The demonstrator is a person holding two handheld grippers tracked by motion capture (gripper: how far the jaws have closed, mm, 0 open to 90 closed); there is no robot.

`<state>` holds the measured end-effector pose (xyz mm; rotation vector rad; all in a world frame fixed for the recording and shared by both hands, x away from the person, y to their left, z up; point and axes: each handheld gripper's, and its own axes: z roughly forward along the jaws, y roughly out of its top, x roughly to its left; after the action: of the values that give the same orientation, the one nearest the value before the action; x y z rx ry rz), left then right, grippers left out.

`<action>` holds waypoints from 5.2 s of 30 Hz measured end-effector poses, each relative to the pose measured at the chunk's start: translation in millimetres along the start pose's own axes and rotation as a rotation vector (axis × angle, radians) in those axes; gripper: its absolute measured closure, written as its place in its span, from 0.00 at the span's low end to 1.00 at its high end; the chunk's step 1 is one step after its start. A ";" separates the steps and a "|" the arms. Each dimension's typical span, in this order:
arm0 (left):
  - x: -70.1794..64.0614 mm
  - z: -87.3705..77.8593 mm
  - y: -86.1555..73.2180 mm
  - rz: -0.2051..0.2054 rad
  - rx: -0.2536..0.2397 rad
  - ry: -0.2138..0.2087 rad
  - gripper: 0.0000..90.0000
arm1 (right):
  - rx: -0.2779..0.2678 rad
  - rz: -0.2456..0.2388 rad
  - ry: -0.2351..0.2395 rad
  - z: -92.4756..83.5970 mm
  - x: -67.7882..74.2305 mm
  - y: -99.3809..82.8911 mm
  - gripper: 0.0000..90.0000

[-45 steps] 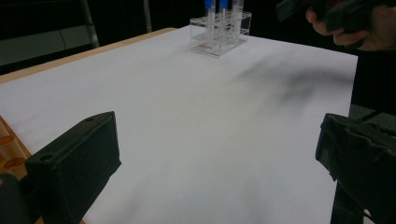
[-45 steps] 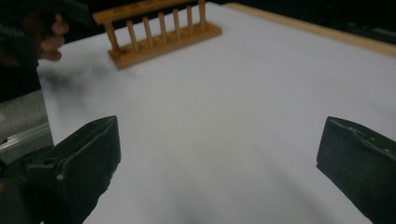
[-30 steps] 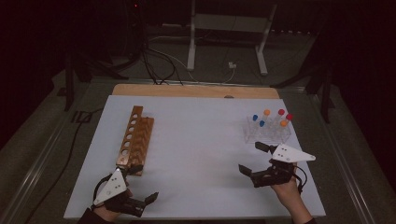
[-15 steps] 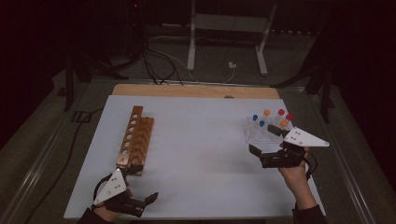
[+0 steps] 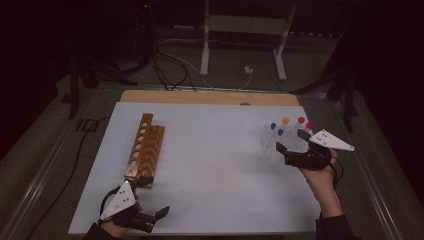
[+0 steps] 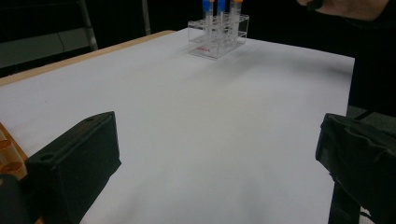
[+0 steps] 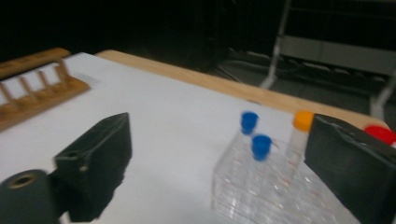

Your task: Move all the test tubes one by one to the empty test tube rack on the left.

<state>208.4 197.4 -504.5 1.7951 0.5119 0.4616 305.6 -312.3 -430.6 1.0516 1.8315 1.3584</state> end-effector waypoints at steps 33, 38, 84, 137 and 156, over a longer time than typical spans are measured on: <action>-0.4 0.9 -0.5 0.007 0.009 -0.008 0.01 | 0.308 0.082 -0.209 59.1 -15.8 -18.8 0.63; -0.7 1.0 -0.6 0.007 0.011 -0.009 0.01 | 0.319 0.075 -0.217 65.2 -17.9 -17.2 0.68; -1.2 5.1 3.0 -0.017 0.015 -0.028 0.01 | 0.160 0.016 -0.240 24.0 -0.2 31.1 0.86; -11.3 108.6 107.4 -0.001 0.106 -0.260 0.08 | 0.307 -0.206 0.270 30.9 141.6 -5.7 0.86; -20.8 145.6 119.1 0.050 0.113 -0.254 0.54 | 0.309 -0.213 0.303 30.6 147.3 -6.9 0.86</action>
<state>284.4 41.0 -429.9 1.9450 0.3220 0.2373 257.4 -170.9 -448.8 0.7976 2.3616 1.1807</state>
